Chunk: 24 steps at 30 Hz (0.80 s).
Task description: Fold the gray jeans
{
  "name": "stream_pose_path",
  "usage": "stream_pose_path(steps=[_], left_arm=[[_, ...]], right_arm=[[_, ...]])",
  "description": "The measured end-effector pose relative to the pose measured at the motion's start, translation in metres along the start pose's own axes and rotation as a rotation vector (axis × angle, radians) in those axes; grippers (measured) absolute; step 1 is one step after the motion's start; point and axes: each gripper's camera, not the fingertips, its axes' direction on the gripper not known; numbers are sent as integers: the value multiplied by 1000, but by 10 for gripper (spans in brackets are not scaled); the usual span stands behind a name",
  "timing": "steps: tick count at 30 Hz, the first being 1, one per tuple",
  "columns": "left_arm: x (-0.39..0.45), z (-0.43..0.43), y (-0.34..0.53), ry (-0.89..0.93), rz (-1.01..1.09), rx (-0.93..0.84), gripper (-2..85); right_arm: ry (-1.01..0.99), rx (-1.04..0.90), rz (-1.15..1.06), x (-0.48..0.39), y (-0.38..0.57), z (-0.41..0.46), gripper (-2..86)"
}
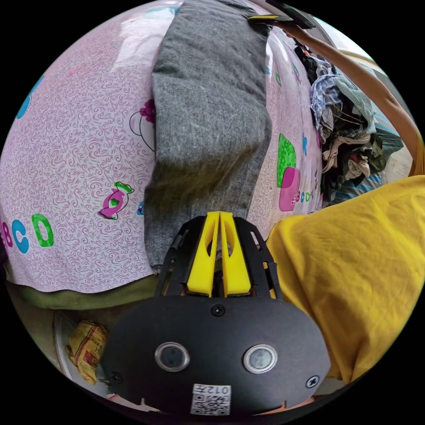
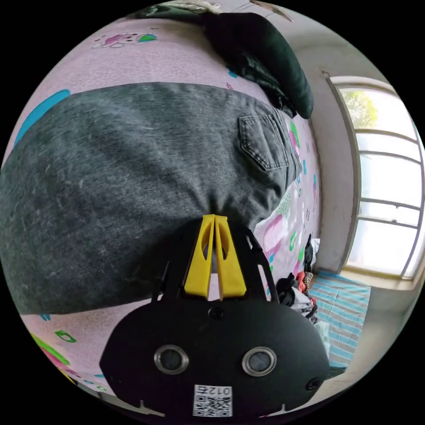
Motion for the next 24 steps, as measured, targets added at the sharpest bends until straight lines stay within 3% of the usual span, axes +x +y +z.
stream_pose_path(steps=[7, 10, 12, 14, 16, 19, 24], left_arm=[[11, 4, -3, -37, -4, -9, 2], [15, 11, -3, -11, -34, -59, 3], [24, -1, -5, -27, -9, -16, 3], [43, -39, -21, -83, 71, 146, 4], [49, -63, -45, -179, 78, 234, 4], [50, -66, -88, -275, 83, 160, 5], [47, -57, -79, -310, 31, 137, 5]], right_arm=[[-323, -75, 404, 74, -2, 34, -2], [-410, -5, 534, 93, 18, 25, -1], [-471, 118, 482, 90, 35, 5, -1], [-500, 199, 399, 77, 49, -10, -1], [-657, 255, 303, 53, 64, -19, -1], [-914, 298, 146, 5, 79, -34, -1], [-1033, 355, -116, -85, 96, -64, -1]])
